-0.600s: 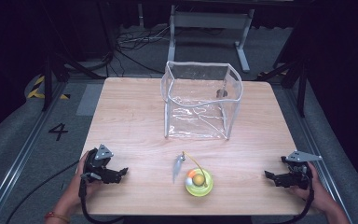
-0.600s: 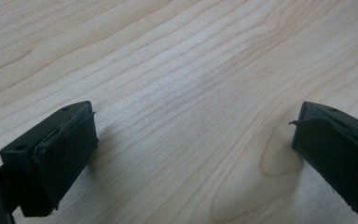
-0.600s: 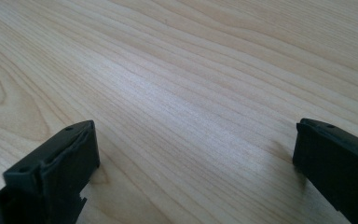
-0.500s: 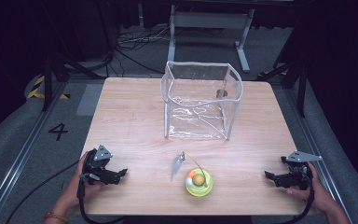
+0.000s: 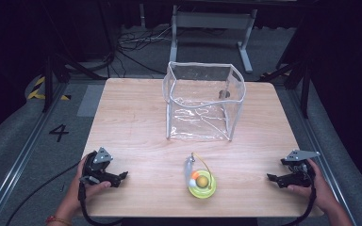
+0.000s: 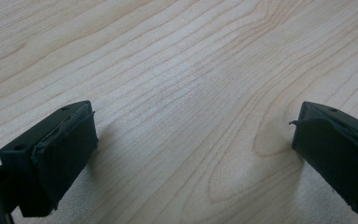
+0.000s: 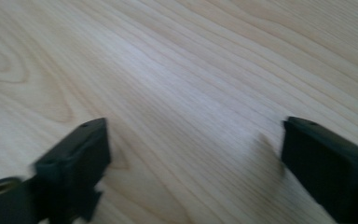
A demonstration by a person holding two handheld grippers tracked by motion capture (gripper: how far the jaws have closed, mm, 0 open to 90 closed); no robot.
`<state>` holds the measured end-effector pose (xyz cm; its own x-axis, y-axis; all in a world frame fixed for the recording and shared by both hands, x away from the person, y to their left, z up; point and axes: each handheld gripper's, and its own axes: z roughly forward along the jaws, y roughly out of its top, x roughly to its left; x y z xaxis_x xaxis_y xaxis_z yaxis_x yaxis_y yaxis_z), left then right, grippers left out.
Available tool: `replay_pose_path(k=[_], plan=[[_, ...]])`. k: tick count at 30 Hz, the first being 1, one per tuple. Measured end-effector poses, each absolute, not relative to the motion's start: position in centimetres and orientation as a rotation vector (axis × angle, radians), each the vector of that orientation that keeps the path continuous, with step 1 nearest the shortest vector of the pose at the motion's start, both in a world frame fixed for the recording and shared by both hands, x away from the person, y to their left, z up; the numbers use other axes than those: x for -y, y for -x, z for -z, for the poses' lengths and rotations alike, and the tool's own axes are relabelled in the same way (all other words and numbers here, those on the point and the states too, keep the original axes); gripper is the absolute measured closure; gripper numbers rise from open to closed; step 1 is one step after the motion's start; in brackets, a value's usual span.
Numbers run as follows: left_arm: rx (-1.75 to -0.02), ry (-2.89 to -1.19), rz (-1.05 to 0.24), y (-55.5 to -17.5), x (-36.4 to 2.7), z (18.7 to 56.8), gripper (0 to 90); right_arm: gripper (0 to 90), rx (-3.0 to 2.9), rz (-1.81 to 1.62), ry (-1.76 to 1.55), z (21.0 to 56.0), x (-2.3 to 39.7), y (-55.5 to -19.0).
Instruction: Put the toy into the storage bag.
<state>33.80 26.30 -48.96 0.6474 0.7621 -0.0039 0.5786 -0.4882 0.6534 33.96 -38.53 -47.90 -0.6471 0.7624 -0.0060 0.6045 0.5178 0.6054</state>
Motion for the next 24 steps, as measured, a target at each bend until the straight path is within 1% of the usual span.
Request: replay_pose_path(k=[2, 4, 6, 8, 13, 16, 18, 19, 24], plan=[[-1.037, -2.238, -0.381, -33.8, -26.3, 49.0, 0.3, 15.1, -2.515, -0.788, -1.120, 47.5, 38.0, -34.0], [-1.039, -2.237, -0.381, -33.8, -26.3, 49.0, 0.3, 20.2, -2.538, -0.791, -1.082, 47.0, 37.5, -33.9], [-1.038, -2.238, -0.382, -33.8, -26.3, 49.0, 0.3, 16.7, -2.569, -0.787, -1.044, 46.3, 36.7, -33.8], [-1.040, -2.236, -0.382, -33.8, -26.3, 49.0, 0.3, 18.5, -2.589, -0.781, -1.006, 45.8, 36.1, -33.7], [-1.040, -2.236, -0.382, -33.8, -26.3, 49.0, 0.3, 18.7, -2.632, -0.761, -0.944, 44.5, 34.8, -33.6], [-1.041, -2.236, -0.379, -33.7, -26.3, 49.0, 0.5, 19.3, -2.669, -0.736, -0.885, 43.0, 33.3, -33.6], [-1.042, -2.234, -0.381, -33.7, -26.3, 49.0, 0.5, 19.7, -2.679, -0.743, -0.879, 42.7, 33.0, -33.6], [-1.044, -2.232, -0.379, -33.7, -26.3, 49.0, 0.5, 20.5, -2.689, -0.728, -0.854, 42.0, 32.2, -33.6], [-1.043, -2.232, -0.381, -33.7, -26.3, 49.0, 0.5, 21.3, -2.722, -0.707, -0.764, 40.7, 30.1, -33.5]])
